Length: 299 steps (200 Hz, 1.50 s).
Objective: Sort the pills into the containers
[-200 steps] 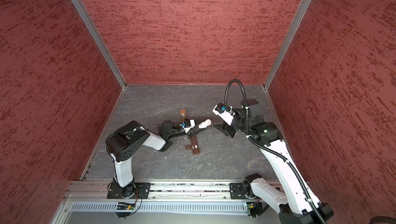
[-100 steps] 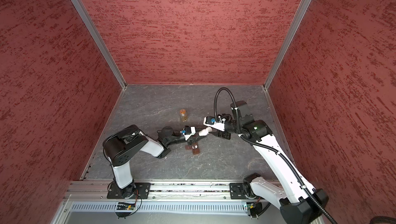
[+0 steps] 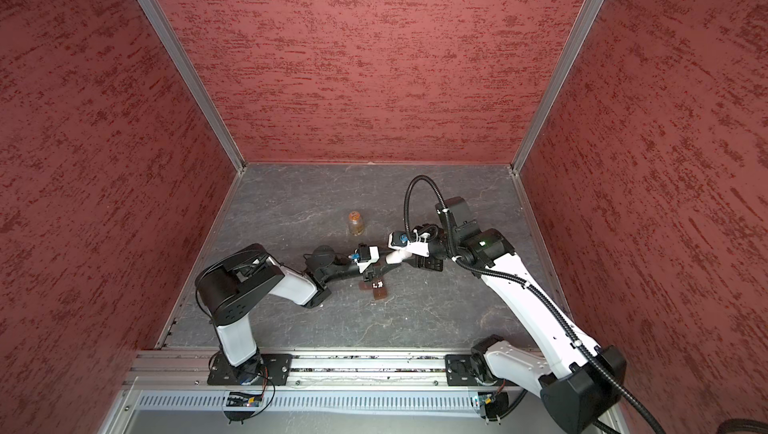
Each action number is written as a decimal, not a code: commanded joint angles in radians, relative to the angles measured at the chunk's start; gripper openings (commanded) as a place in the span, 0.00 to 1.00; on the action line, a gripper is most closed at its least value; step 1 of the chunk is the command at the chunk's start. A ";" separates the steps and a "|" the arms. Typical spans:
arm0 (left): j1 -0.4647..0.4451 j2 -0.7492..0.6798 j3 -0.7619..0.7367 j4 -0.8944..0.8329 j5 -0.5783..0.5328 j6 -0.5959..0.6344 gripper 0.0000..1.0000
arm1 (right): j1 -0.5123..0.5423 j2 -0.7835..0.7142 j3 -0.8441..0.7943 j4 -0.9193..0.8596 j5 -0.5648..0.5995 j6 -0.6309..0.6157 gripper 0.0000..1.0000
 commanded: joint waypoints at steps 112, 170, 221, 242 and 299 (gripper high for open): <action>-0.007 -0.026 -0.009 0.013 0.004 0.018 0.00 | 0.005 0.011 -0.027 -0.002 -0.007 -0.026 0.31; -0.013 -0.065 -0.023 0.014 -0.018 0.049 0.00 | -0.006 0.027 -0.005 -0.065 -0.060 0.083 0.21; -0.018 -0.133 -0.025 0.013 -0.078 0.114 0.00 | -0.015 0.076 0.052 -0.140 -0.118 0.346 0.17; -0.019 -0.151 -0.015 0.014 -0.105 0.138 0.00 | -0.016 0.084 0.072 -0.138 -0.116 0.471 0.16; -0.028 -0.153 0.021 0.014 -0.161 0.194 0.00 | -0.015 0.080 0.122 -0.065 -0.042 0.826 0.13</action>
